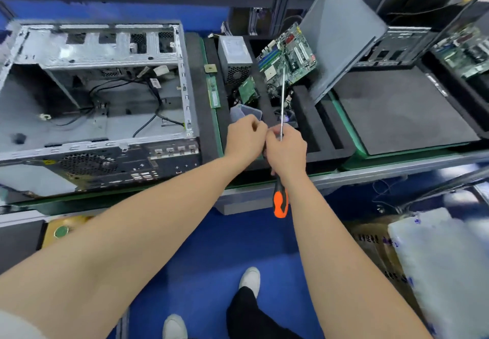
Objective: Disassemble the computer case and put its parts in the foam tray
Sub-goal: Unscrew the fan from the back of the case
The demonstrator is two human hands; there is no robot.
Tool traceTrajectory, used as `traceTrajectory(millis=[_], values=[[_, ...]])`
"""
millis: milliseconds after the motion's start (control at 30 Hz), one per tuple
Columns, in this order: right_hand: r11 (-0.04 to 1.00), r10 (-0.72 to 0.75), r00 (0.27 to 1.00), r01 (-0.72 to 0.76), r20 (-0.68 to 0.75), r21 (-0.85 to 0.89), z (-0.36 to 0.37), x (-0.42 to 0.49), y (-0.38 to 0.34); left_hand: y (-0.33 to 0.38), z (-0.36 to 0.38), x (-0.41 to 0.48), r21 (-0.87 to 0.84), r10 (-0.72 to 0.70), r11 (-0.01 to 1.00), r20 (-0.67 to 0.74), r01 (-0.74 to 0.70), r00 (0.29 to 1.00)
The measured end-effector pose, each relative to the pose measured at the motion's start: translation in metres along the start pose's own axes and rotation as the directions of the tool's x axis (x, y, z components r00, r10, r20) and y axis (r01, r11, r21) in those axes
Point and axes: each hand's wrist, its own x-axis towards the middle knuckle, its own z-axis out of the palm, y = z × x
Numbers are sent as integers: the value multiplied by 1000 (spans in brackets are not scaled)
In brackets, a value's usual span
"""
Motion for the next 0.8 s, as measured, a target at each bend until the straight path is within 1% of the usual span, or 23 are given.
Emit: traceTrajectory(millis=[67, 133, 200, 233, 333, 433, 533, 667, 800], values=[[999, -5, 998, 7, 66, -44, 0, 28, 6, -9, 11, 17, 113, 10, 994, -7, -9, 1000], [998, 6, 991, 3, 133, -68, 3, 48, 11, -19, 17, 30, 306, 56, 951, -5, -52, 998], [996, 31, 981, -15, 190, -84, 8, 67, 16, -29, 23, 41, 519, 101, 850, 10, -91, 995], [995, 43, 976, -23, 213, -93, 10, 75, 18, -33, 26, 44, 595, 107, 797, 28, -103, 994], [993, 56, 963, -25, 264, -119, 17, 93, 24, -46, 33, 49, 748, 97, 649, 103, -141, 990], [992, 53, 955, -18, 292, -121, 20, 103, 30, -55, 37, 48, 835, 78, 525, 147, -166, 986], [993, 55, 948, -19, 313, -119, 21, 110, 35, -61, 38, 47, 886, 67, 423, 176, -188, 982], [993, 70, 942, -32, 330, -117, 20, 116, 40, -59, 40, 49, 915, 36, 353, 196, -196, 980], [992, 92, 935, -58, 343, -108, 20, 116, 47, -57, 41, 51, 927, 3, 320, 205, -196, 979]])
